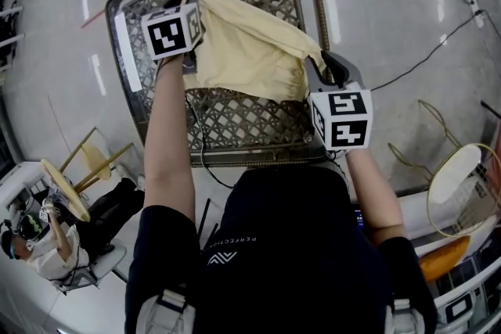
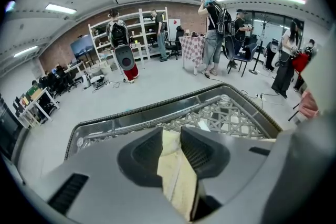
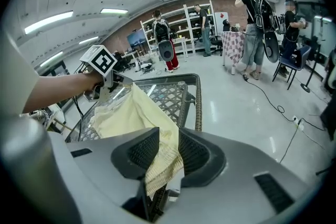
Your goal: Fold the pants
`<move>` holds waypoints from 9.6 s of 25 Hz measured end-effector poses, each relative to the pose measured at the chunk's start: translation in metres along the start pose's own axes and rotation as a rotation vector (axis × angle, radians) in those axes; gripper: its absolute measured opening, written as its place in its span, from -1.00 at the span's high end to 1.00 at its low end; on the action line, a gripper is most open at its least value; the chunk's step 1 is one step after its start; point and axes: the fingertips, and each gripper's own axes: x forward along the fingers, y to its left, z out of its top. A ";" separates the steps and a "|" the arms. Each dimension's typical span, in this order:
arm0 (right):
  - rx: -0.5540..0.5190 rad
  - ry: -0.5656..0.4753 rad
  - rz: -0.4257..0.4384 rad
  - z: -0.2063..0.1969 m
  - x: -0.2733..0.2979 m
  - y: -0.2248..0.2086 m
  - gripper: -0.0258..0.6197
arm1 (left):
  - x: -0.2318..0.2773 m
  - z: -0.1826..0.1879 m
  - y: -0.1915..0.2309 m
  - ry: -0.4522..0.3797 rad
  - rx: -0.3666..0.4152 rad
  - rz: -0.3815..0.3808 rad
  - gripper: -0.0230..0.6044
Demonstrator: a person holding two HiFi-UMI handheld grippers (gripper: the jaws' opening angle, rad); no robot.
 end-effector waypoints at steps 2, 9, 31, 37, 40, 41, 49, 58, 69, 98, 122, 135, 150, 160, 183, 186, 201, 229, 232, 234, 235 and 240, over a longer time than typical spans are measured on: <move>-0.002 -0.009 -0.006 0.001 -0.002 0.000 0.57 | -0.006 -0.001 0.004 -0.012 -0.010 0.016 0.57; -0.001 -0.024 -0.005 0.001 -0.009 0.004 0.63 | -0.024 0.001 0.026 -0.049 -0.045 0.059 0.59; -0.054 -0.052 0.021 -0.013 -0.037 0.034 0.77 | -0.086 -0.023 -0.027 -0.088 -0.002 -0.103 0.88; -0.089 -0.045 0.026 -0.022 -0.041 0.048 0.78 | -0.108 -0.065 -0.065 -0.072 0.020 -0.179 0.89; -0.094 -0.044 0.020 -0.027 -0.043 0.051 0.78 | -0.120 -0.082 -0.076 -0.070 0.023 -0.200 0.89; -0.094 -0.045 0.017 -0.029 -0.045 0.052 0.78 | -0.124 -0.087 -0.080 -0.070 0.026 -0.204 0.89; -0.081 -0.049 -0.007 -0.047 -0.062 0.058 0.79 | -0.161 -0.128 -0.103 -0.067 0.051 -0.254 0.89; -0.072 -0.044 -0.022 -0.070 -0.080 0.082 0.79 | -0.196 -0.175 -0.108 -0.052 0.096 -0.287 0.89; -0.061 -0.037 -0.047 -0.087 -0.097 0.100 0.79 | -0.219 -0.218 -0.127 -0.041 0.148 -0.348 0.89; -0.396 0.095 0.373 -0.038 -0.074 0.025 0.79 | -0.187 -0.177 -0.246 -0.024 -0.169 -0.237 0.89; -0.529 0.178 0.490 -0.061 -0.070 0.079 0.79 | -0.213 -0.224 -0.248 -0.007 -0.237 -0.256 0.89; -0.694 0.295 0.677 -0.033 -0.030 0.046 0.79 | -0.160 -0.164 -0.272 0.009 -0.407 -0.183 0.89; -1.006 0.437 0.869 -0.041 0.002 0.041 0.46 | -0.117 -0.156 -0.275 0.042 -0.575 -0.158 0.51; -1.213 0.521 0.915 -0.059 0.016 0.016 0.32 | -0.103 -0.166 -0.282 0.093 -0.617 -0.154 0.35; -1.593 0.520 0.897 -0.087 0.038 -0.006 0.23 | -0.080 -0.173 -0.293 0.167 -0.550 -0.198 0.14; -1.650 0.473 0.859 -0.086 0.041 -0.006 0.23 | -0.080 -0.174 -0.294 0.184 -0.519 -0.203 0.14; -1.567 0.520 0.824 -0.082 0.042 -0.003 0.44 | -0.076 -0.177 -0.288 0.182 -0.394 -0.069 0.49; -1.546 0.782 0.905 -0.078 -0.048 -0.017 0.47 | -0.152 -0.152 -0.334 0.127 -0.513 -0.369 0.60; -1.542 0.773 0.887 -0.074 -0.054 -0.010 0.47 | -0.161 -0.147 -0.327 0.094 -0.516 -0.380 0.60; -1.529 0.766 0.867 -0.071 -0.057 -0.005 0.47 | -0.168 -0.144 -0.321 0.073 -0.500 -0.381 0.60; -1.514 0.760 0.855 -0.069 -0.058 -0.001 0.47 | -0.170 -0.143 -0.317 0.063 -0.480 -0.378 0.60; -1.457 0.731 0.764 -0.064 -0.063 0.020 0.47 | -0.182 -0.142 -0.295 0.026 -0.373 -0.370 0.60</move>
